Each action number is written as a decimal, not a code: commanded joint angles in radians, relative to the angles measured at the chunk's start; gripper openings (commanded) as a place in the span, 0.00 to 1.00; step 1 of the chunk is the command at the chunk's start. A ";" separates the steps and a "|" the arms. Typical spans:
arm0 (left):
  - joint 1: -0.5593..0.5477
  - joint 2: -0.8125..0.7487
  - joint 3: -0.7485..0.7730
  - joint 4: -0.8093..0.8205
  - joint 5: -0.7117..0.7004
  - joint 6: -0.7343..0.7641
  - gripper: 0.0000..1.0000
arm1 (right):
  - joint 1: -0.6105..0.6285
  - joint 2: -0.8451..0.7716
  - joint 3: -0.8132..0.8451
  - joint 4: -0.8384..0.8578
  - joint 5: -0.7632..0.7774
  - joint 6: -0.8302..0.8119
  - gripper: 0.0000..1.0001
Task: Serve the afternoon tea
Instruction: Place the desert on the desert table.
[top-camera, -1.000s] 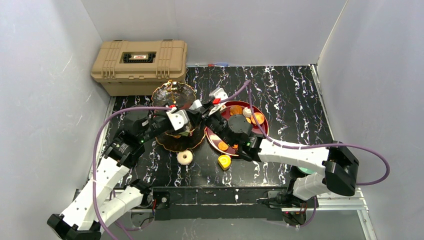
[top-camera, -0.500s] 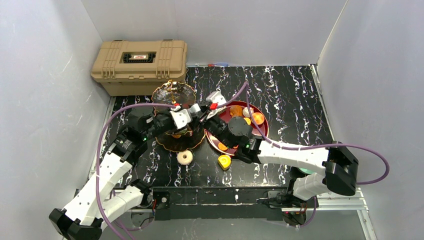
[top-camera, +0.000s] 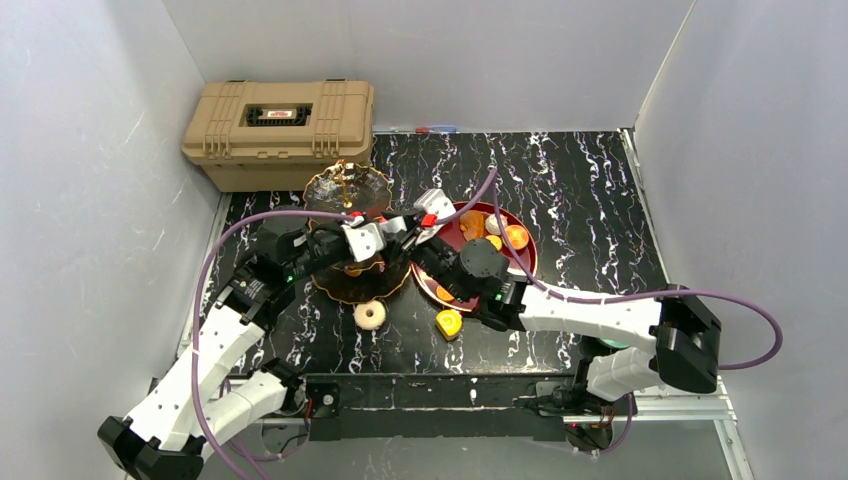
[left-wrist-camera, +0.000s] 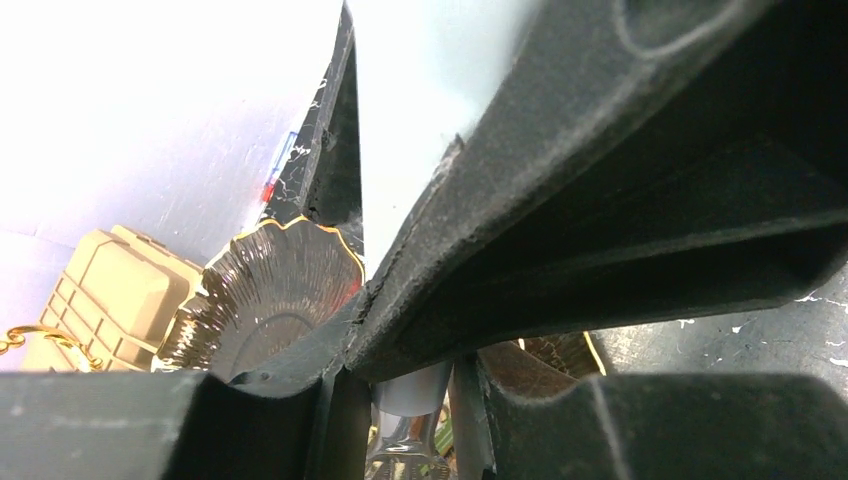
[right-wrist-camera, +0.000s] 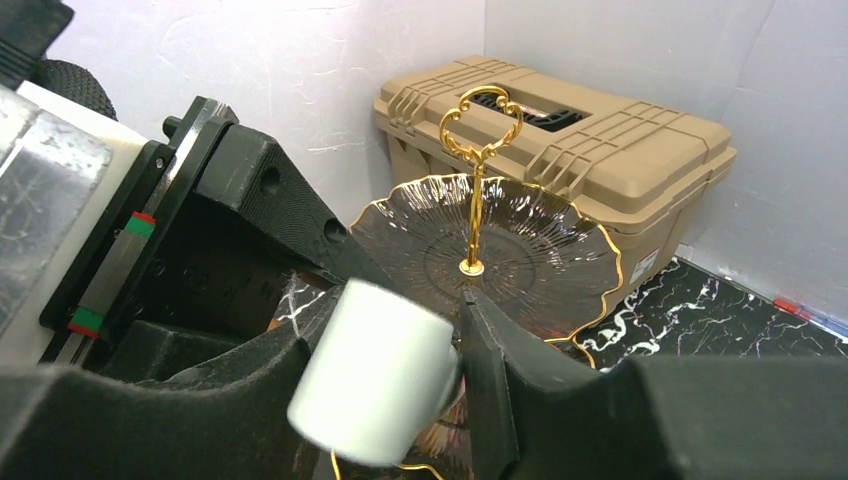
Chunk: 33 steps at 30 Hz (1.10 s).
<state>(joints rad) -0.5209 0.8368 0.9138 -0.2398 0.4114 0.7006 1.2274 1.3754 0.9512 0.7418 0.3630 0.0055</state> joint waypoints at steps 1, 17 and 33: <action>0.001 -0.013 0.019 0.010 0.008 0.017 0.24 | 0.021 -0.049 -0.013 0.028 -0.013 -0.003 0.53; 0.001 -0.051 0.000 -0.031 0.026 0.064 0.07 | 0.023 -0.093 -0.035 -0.040 -0.001 -0.040 0.68; -0.038 -0.070 0.035 0.016 0.173 -0.065 0.06 | 0.025 -0.139 -0.019 -0.111 0.018 0.047 0.77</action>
<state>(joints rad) -0.5266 0.7864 0.9134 -0.2756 0.5053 0.6788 1.2461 1.2709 0.9123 0.6289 0.3569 -0.0002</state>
